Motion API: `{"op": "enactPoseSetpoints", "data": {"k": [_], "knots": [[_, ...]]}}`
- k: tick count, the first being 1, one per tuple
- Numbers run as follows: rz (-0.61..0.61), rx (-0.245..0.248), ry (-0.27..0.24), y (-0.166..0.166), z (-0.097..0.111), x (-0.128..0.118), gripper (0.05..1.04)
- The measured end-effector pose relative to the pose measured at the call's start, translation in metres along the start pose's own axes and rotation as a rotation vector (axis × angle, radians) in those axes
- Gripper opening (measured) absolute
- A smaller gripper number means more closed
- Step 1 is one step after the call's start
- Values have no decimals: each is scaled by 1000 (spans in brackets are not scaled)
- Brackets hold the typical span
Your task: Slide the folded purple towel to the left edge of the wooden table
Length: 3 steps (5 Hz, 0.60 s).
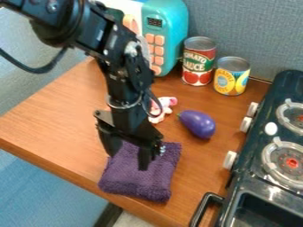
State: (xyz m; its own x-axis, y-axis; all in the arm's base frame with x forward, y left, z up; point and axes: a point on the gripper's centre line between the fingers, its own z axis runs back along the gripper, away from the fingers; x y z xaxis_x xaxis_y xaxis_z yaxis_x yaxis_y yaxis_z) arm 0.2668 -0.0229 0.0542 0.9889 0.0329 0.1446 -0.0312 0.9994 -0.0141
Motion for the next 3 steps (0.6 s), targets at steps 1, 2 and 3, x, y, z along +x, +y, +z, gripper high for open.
{"op": "enactPoseSetpoints", "data": {"k": [1, 2, 3], "knots": [[70, -17, -17, -8, -5, 4, 1001], [99, -9, -6, -15, -12, 5, 1001], [103, 43, 53, -10, -29, 0, 1001]]}}
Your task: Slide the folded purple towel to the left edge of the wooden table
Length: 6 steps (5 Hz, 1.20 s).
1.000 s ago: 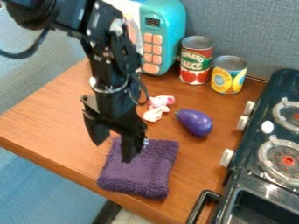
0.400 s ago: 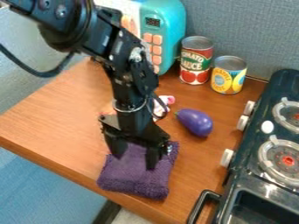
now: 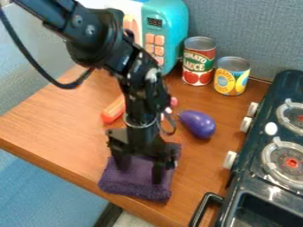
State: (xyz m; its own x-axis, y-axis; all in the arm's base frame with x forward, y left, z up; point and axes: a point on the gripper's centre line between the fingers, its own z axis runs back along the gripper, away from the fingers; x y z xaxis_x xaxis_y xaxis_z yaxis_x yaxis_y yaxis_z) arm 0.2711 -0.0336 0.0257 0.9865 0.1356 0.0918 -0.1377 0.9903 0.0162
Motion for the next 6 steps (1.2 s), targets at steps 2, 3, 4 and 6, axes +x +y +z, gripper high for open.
{"op": "enactPoseSetpoints", "data": {"k": [2, 3, 4, 6], "knots": [[-61, 93, 5, 14, -17, 3, 1001], [-166, 165, 17, 37, -15, 7, 1001], [-172, 274, 118, 97, -11, 2, 1001], [-114, 313, 281, 158, -12, -11, 1001]]}}
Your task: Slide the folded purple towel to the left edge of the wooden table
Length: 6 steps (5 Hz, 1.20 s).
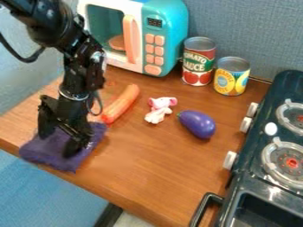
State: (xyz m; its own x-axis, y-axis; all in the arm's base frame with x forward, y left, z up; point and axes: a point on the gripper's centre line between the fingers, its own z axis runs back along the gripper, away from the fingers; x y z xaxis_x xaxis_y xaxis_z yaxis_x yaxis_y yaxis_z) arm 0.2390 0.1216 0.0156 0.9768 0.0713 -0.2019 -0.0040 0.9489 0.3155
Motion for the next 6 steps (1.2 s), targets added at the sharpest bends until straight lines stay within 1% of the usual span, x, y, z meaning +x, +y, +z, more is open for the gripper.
{"op": "enactPoseSetpoints", "data": {"k": [1, 2, 3, 4, 5, 6], "knots": [[-55, 3, 23, 2, -1, 5, 1001], [-73, 14, 43, 6, 1, 9, 1001], [-104, 4, 43, 12, 2, 6, 1001], [-154, -64, -6, 5, 23, -8, 1001], [-197, -122, -180, 5, 79, -17, 1001], [-226, -164, -171, 4, 88, -23, 1001]]}}
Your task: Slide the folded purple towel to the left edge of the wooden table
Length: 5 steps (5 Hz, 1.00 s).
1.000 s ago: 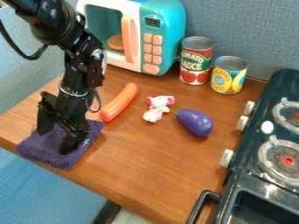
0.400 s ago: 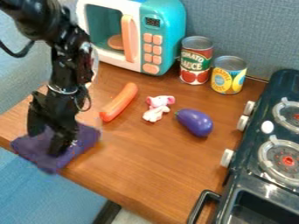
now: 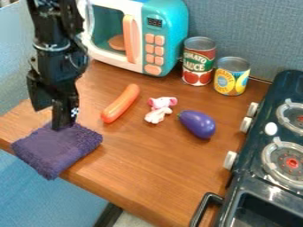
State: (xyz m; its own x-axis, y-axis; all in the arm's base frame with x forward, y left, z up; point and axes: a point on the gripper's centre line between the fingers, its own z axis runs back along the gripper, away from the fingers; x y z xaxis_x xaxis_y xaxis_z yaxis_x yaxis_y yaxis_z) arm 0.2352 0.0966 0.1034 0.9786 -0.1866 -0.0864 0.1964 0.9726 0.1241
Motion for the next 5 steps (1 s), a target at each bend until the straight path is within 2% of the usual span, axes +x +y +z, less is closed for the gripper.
{"op": "enactPoseSetpoints", "data": {"k": [1, 2, 5], "knots": [[-9, -27, -6, 2, 6, 1, 1001], [-46, -146, 1, -14, 1, 10, 1001], [-59, -155, 2, -17, 1, 11, 1001]]}}
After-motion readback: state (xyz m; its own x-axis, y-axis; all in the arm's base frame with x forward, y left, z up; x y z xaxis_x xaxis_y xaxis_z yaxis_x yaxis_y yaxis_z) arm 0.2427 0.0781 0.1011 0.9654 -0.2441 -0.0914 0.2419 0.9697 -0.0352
